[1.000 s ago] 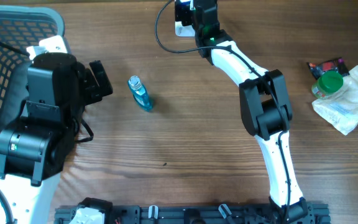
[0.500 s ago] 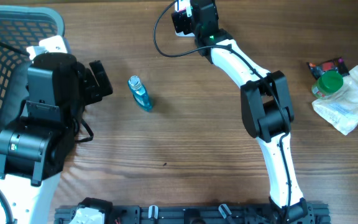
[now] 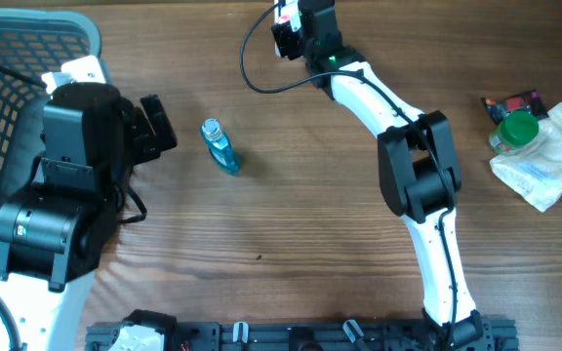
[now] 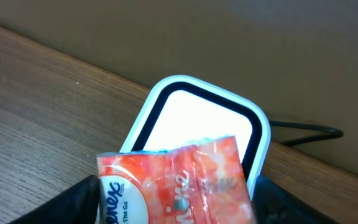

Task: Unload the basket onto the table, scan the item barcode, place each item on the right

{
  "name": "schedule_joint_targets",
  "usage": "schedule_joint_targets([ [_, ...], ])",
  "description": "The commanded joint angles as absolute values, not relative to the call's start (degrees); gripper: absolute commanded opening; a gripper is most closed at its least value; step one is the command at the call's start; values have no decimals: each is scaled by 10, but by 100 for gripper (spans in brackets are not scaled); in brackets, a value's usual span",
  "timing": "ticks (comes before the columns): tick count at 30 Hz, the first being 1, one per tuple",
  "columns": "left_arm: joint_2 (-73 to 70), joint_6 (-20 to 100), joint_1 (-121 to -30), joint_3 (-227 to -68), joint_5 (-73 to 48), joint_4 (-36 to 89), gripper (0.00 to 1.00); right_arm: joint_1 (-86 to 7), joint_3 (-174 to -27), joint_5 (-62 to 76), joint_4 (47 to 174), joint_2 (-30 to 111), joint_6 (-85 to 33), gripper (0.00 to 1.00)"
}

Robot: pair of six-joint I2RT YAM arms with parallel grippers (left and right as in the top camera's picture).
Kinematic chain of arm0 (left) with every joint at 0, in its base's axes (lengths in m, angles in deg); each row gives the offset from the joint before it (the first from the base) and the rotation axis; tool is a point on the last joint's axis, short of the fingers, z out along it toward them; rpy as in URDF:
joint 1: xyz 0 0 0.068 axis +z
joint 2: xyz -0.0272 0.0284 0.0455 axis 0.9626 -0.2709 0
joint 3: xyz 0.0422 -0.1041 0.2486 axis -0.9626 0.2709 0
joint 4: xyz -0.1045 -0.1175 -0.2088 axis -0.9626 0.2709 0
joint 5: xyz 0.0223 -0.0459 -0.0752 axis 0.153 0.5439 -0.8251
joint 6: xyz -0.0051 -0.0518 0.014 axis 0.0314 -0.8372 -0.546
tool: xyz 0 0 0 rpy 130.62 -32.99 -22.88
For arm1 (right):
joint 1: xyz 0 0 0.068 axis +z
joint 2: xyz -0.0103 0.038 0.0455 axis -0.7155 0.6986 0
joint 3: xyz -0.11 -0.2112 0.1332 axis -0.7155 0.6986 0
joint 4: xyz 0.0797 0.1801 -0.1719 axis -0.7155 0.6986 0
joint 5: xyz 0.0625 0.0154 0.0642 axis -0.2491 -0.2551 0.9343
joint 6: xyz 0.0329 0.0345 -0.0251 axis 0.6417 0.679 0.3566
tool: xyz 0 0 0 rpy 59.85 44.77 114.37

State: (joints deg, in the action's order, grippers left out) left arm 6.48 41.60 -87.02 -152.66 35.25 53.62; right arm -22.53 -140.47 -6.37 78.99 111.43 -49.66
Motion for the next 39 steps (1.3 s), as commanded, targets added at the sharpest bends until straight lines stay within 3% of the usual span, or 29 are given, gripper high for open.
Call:
schedule_joint_targets([
  [1, 64, 423, -868, -1534, 364, 535, 100, -228, -1413, -55, 789, 1110, -502, 66],
  [4, 64, 423, -868, -1534, 364, 535, 100, -228, -1413, -59, 786, 1110, -503, 57],
  [9, 64, 423, -868, -1534, 364, 535, 100, -228, -1413, -86, 791, 1110, -503, 29],
  [17, 64, 423, -868, -1534, 364, 535, 100, -225, -1413, -124, 862, 1095, -488, 8],
  [29, 64, 423, -868, -1534, 364, 535, 100, -224, -1413, -166, 1064, 965, -396, 5],
  [30, 64, 423, -868, -1534, 364, 535, 100, -224, -1413, -161, 1096, 955, -376, 6],
  [31, 64, 423, -868, -1534, 364, 535, 100, -224, -1413, -142, 1132, 946, -367, 15],
  [33, 64, 423, -868, -1534, 364, 535, 100, -223, -1413, -83, 1192, 939, -333, 66],
  [36, 64, 423, -868, -1534, 364, 535, 100, -213, -1412, 9, 1255, 940, -273, 100],
  [39, 64, 423, -868, -1534, 364, 535, 100, -170, -1412, 18, 1257, 944, -249, 100],
])
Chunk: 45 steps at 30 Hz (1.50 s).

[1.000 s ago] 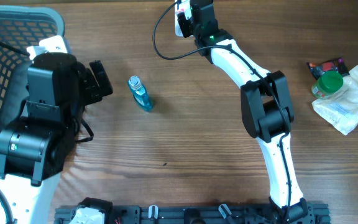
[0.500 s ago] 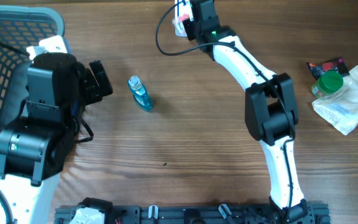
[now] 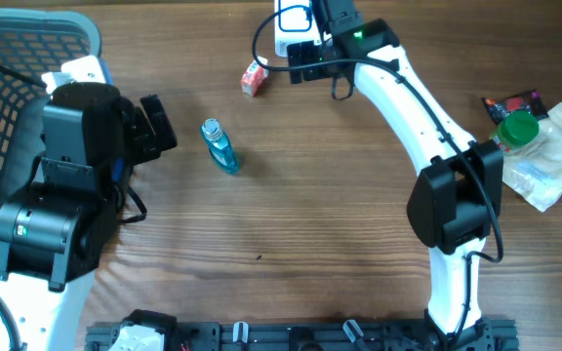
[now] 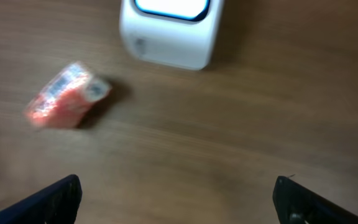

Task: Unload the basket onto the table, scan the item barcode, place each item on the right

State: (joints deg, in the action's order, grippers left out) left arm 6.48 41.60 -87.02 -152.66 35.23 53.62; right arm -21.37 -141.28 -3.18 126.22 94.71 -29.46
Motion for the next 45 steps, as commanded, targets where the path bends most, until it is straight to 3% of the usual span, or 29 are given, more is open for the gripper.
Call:
schedule_joint_targets([
  [1, 64, 423, -868, -1534, 364, 535, 100, -153, -1412, 17, 1246, 949, -269, 100],
  [3, 64, 423, -868, -1534, 364, 535, 100, -112, -1412, -37, 1212, 963, -288, 100],
  [5, 64, 423, -868, -1534, 364, 535, 100, -89, -1412, -104, 1189, 976, -208, 100],
  [8, 64, 423, -868, -1534, 364, 535, 100, -88, -1412, -85, 1158, 1002, -109, 100],
  [17, 64, 423, -868, -1534, 364, 535, 100, -89, -1412, -103, 1009, 1100, -8, 100],
  [26, 64, 423, -868, -1534, 364, 535, 100, -85, -1412, -137, 961, 1155, 42, 99],
  [29, 64, 423, -868, -1534, 364, 535, 100, -85, -1412, -138, 937, 1167, 42, 89],
  [33, 64, 423, -868, -1534, 364, 535, 100, -85, -1412, -162, 926, 1174, 42, 52],
  [35, 64, 423, -868, -1534, 364, 535, 100, -85, -1412, -174, 927, 1174, 42, 43],
  [40, 64, 423, -868, -1534, 364, 535, 100, -86, -1414, -181, 963, 1156, 35, 35],
  [45, 64, 423, -868, -1534, 364, 535, 100, -93, -1414, -242, 1047, 1046, -16, 30],
])
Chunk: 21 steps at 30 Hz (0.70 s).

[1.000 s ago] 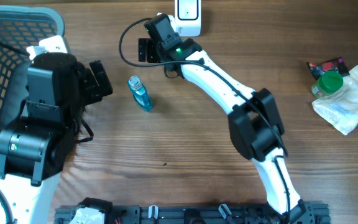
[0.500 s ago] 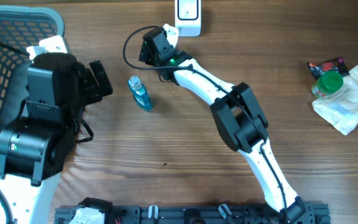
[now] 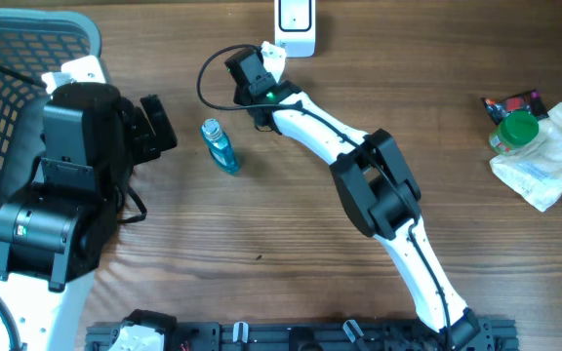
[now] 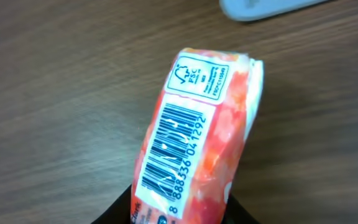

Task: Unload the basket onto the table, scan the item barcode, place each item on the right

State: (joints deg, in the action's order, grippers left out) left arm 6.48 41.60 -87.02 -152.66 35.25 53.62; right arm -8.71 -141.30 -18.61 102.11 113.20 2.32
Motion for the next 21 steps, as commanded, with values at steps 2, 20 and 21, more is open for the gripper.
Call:
schedule_joint_targets([
  [2, 64, 423, -868, -1534, 364, 535, 100, -96, -1414, -266, 1094, 977, -38, 31],
  [20, 64, 423, -868, -1534, 364, 535, 100, -542, -1325, -295, 1468, 731, 72, 33],
  [21, 64, 423, -868, -1534, 364, 535, 100, -574, -1305, -282, 1451, 739, 72, 33],
])
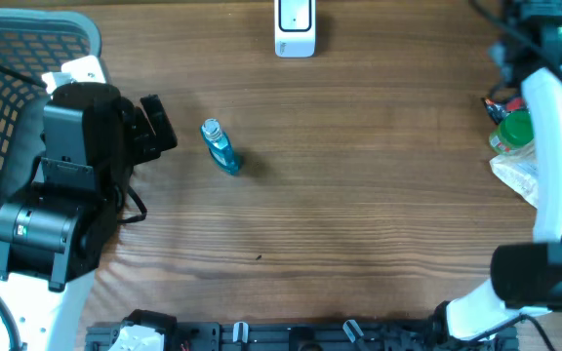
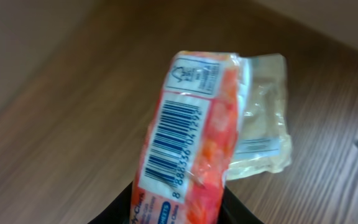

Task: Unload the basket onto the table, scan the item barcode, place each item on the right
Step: 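Carry the packet to the right table edge and release it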

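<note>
An orange-red tissue pack point(image 2: 194, 130) with a white barcode label facing the camera stands between the black jaws of my right gripper point(image 2: 179, 208), which is shut on it. In the overhead view the right arm point(image 1: 557, 117) reaches to the table's far right corner, and the pack itself is hidden there. The white scanner point(image 1: 294, 24) stands at the back edge, in the middle. My left gripper point(image 1: 157, 122) hangs by the basket, away from both; its jaw gap does not show.
A clear plastic packet point(image 2: 263, 112) lies on the wood behind the held pack. At the right edge sit a green-lidded jar point(image 1: 517, 129), clear bags point(image 1: 544, 171) and a dark packet point(image 1: 515, 101). A small blue bottle point(image 1: 220, 146) lies left of centre. A black mesh basket point(image 1: 8, 88) fills the left.
My right gripper, still shut on the tissue pack, has moved from just left of the scanner to the far right corner, over the clear packet. The left arm has not moved.
The right gripper first held the pack in front of the scanner's window. Then the pack lay on the table left of the scanner with the gripper open above it. Later the gripper was shut on it again, barcode up, and now holds it at the far right.
</note>
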{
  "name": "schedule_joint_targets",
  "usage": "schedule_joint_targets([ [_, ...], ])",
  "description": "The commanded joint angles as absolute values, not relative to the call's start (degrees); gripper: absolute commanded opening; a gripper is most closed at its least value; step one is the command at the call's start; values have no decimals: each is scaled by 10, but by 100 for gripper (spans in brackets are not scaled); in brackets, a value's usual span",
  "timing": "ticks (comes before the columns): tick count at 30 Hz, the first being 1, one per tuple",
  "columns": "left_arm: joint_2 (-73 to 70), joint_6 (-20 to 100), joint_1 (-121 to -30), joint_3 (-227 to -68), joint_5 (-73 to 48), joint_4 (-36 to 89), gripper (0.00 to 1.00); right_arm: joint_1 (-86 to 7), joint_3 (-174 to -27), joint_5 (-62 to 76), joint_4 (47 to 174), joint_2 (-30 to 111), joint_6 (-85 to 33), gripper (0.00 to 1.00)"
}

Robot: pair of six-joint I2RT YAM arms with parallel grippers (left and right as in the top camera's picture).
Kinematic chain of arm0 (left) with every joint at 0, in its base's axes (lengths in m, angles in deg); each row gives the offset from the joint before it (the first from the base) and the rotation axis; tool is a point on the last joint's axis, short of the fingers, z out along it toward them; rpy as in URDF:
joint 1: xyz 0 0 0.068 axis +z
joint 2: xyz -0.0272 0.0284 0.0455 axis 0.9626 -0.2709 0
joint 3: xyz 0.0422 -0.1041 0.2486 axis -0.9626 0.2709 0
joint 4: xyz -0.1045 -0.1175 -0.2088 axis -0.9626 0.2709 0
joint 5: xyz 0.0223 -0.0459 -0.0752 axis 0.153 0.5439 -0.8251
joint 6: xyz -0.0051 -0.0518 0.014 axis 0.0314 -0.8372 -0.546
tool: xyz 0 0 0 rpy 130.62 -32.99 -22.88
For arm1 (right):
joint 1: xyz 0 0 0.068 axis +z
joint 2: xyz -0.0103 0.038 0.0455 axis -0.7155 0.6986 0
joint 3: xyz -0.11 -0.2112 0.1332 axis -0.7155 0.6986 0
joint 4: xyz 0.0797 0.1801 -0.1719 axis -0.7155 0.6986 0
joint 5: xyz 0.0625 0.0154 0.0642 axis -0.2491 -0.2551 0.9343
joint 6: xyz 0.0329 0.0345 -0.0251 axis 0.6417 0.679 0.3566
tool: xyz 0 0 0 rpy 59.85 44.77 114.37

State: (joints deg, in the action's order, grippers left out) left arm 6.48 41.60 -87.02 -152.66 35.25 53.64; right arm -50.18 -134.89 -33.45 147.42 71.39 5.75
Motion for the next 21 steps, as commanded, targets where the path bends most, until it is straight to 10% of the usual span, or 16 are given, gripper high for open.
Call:
schedule_joint_targets([
  [1, 64, 423, -868, -1534, 364, 535, 100, -602, -1280, -275, 1431, 750, 72, 33],
  [11, 64, 423, -868, -1534, 364, 535, 100, -747, -1132, -191, 1301, 837, 69, 34],
  [16, 64, 423, -868, -1534, 364, 535, 100, -746, -1192, -155, 1311, 804, -10, 100],
  [21, 64, 423, -868, -1534, 364, 535, 100, -738, -1438, -115, 1498, 737, -9, 100],
])
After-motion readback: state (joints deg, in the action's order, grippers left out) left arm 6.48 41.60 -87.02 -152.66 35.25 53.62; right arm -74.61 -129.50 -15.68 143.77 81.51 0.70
